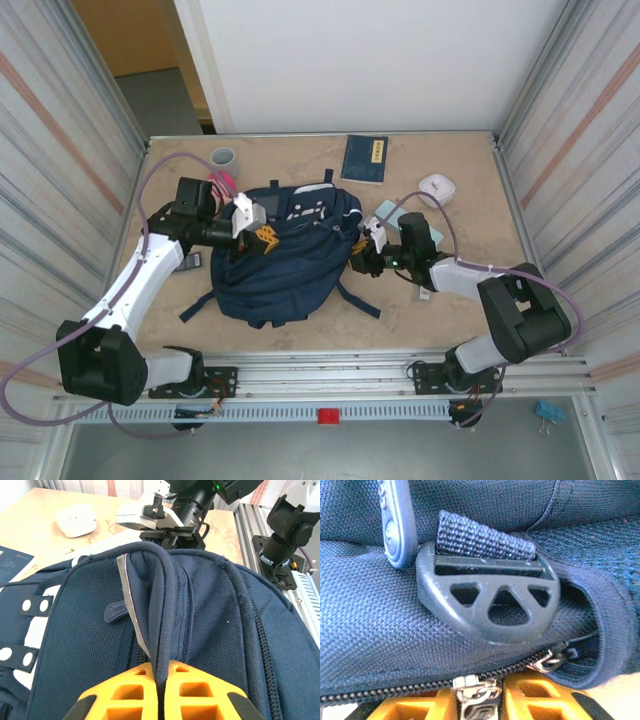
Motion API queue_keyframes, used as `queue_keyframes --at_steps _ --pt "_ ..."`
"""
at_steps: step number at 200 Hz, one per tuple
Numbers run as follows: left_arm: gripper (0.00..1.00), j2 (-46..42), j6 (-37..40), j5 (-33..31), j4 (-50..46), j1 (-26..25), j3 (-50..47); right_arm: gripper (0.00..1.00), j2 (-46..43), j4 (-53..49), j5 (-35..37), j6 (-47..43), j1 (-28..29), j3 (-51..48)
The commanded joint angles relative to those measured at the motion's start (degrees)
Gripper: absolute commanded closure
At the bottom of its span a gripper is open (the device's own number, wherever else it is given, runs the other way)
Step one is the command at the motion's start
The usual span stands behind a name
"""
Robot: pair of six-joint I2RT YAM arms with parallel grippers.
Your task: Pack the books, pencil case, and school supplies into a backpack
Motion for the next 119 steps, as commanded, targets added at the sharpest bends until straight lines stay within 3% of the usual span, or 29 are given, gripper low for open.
queue_keyframes --at_steps 1,53,71,92,119 --pt "1.0 -3.14 -1.1 0.65 5.76 0.54 -0.12 0.8 -3.37 -3.49 -1.66 -1.78 -0.51 0.99" --pt "1.0 -4.59 -3.94 -2.02 10.84 0.52 -3.19 1.0 -5.99 -7.29 -2.99 -1.9 -1.09 1.24" --pt "1.0 -4.97 -5.68 -3.97 13.07 0.52 -4.25 1.0 -6.55 -8.49 -2.96 -1.75 -1.02 1.88" --pt "1.0 -5.86 -9.32 -11.1 16.33 -0.89 -5.25 1.0 -7.3 -13.62 -1.78 -1.67 -0.47 3.78" --pt "1.0 -6.36 -13.37 -24.53 19.75 -6.54 -6.42 1.0 -8.78 -19.01 -0.08 -1.58 1.66 6.03"
